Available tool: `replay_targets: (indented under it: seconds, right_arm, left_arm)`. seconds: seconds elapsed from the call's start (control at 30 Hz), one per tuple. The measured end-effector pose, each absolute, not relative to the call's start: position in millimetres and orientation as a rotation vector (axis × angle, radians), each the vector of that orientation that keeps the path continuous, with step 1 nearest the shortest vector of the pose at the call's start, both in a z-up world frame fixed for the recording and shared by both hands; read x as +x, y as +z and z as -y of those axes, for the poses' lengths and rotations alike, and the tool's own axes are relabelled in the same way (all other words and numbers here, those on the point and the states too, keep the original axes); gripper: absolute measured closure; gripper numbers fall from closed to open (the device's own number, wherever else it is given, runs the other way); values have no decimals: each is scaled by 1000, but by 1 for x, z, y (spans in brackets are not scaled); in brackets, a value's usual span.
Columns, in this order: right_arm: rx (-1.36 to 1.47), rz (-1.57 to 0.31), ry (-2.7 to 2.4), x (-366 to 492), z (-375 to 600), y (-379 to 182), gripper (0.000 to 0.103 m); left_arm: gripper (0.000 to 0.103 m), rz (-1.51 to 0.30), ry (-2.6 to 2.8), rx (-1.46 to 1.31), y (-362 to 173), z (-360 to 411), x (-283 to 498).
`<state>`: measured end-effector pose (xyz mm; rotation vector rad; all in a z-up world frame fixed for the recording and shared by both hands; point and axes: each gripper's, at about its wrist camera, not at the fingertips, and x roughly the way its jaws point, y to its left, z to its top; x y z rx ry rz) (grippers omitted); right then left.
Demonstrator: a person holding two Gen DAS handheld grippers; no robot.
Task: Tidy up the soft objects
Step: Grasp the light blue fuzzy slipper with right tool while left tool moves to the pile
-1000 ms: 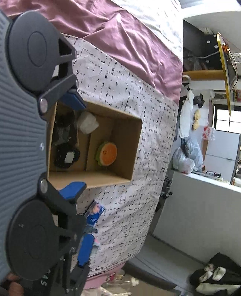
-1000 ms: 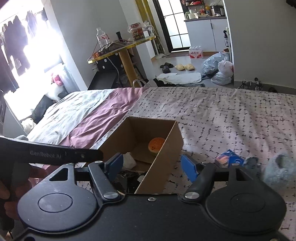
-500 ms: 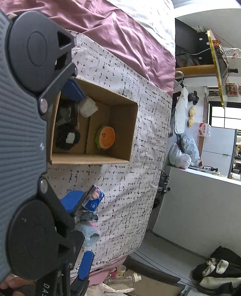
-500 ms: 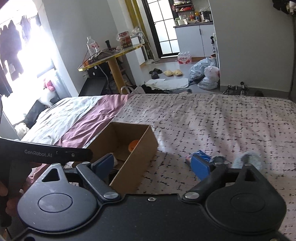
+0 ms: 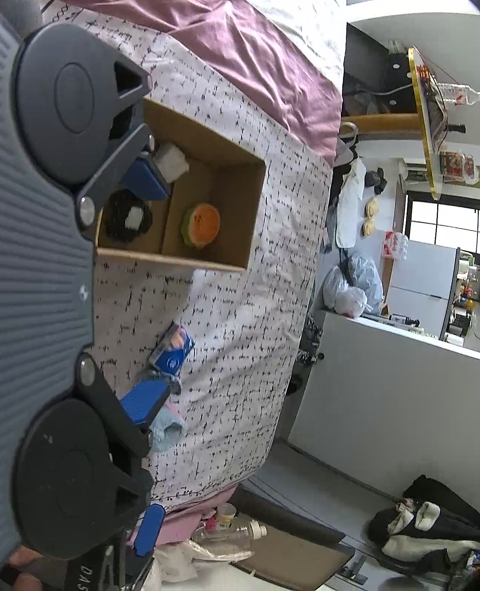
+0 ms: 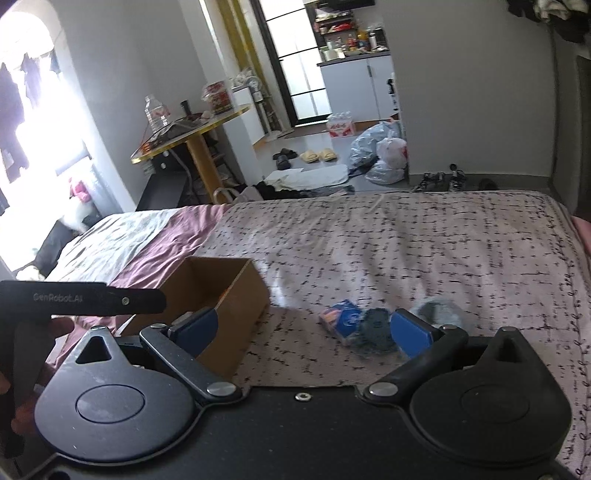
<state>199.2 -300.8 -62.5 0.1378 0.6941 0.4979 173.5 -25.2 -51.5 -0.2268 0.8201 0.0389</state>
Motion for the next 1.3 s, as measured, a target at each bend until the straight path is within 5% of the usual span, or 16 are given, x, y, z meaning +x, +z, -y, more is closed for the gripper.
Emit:
replay_targets:
  seconds: [0.27,0.6,1.3]
  right_arm:
    - [232,-682,371,211,340,-65,3]
    - [346,-700,238,228,371,-95,23]
    - [295,-806,233,274,381,-128,23]
  left_arm:
    - [0,-838,14,-205,-52,48,183]
    - [0,-868,23,-189,-57,66,196]
    - [3,-920,-17,-249,-103,110,255]
